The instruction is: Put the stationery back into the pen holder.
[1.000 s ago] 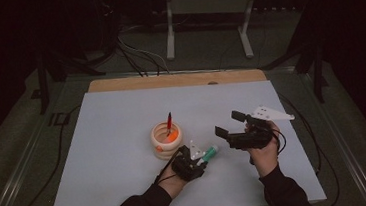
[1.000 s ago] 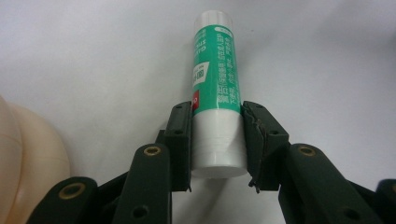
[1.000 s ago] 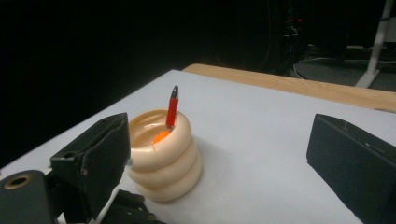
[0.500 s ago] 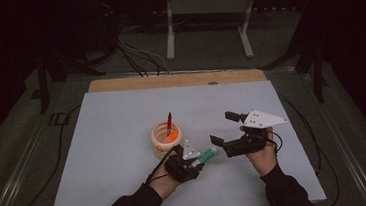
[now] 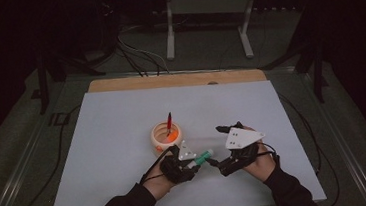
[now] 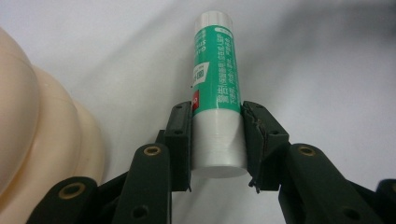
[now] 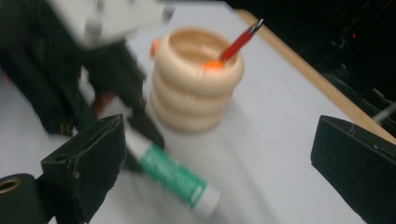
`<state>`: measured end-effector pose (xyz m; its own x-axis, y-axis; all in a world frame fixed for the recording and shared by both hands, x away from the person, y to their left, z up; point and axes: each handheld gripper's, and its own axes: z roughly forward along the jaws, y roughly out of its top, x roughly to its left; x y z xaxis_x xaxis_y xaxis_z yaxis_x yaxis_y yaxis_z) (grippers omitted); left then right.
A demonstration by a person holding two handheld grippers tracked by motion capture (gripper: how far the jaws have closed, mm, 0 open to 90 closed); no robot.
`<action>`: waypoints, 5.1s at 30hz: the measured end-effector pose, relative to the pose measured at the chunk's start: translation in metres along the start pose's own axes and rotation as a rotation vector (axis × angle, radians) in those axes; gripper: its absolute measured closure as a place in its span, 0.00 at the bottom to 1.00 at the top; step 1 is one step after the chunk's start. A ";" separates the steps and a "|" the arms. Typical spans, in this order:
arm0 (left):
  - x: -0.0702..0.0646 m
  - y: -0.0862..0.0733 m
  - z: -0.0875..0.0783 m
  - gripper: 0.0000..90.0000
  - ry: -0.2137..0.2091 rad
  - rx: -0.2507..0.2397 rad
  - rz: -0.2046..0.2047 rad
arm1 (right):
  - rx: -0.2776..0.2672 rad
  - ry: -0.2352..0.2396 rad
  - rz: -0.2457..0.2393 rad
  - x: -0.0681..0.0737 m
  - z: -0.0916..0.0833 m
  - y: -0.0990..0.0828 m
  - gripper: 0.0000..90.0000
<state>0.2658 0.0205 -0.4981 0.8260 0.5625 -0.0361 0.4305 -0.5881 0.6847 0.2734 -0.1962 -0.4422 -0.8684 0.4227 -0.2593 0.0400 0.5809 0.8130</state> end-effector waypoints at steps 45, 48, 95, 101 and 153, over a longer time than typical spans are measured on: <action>0.002 0.011 -0.008 0.74 -0.059 0.002 -0.031 | 0.229 -0.259 -0.930 0.071 0.043 -0.039 0.66; 0.002 0.012 -0.009 0.74 -0.060 -0.003 -0.039 | 0.234 -0.294 -0.940 0.072 0.044 -0.041 0.70; 0.027 -0.011 -0.079 0.11 -0.043 -0.335 -0.061 | 0.064 -0.158 -0.026 0.005 0.011 -0.016 0.74; 0.031 -0.016 -0.087 0.00 -0.034 -0.318 -0.040 | 0.007 -0.111 0.118 -0.002 0.005 -0.008 0.74; 0.087 -0.123 -0.119 0.00 0.185 -0.422 -0.215 | -0.283 0.027 0.391 -0.011 0.040 0.074 0.73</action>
<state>0.2418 0.2106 -0.4987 0.6404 0.7608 -0.1049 0.3671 -0.1832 0.9119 0.3056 -0.1304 -0.4004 -0.8275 0.5515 0.1049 0.2334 0.1680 0.9578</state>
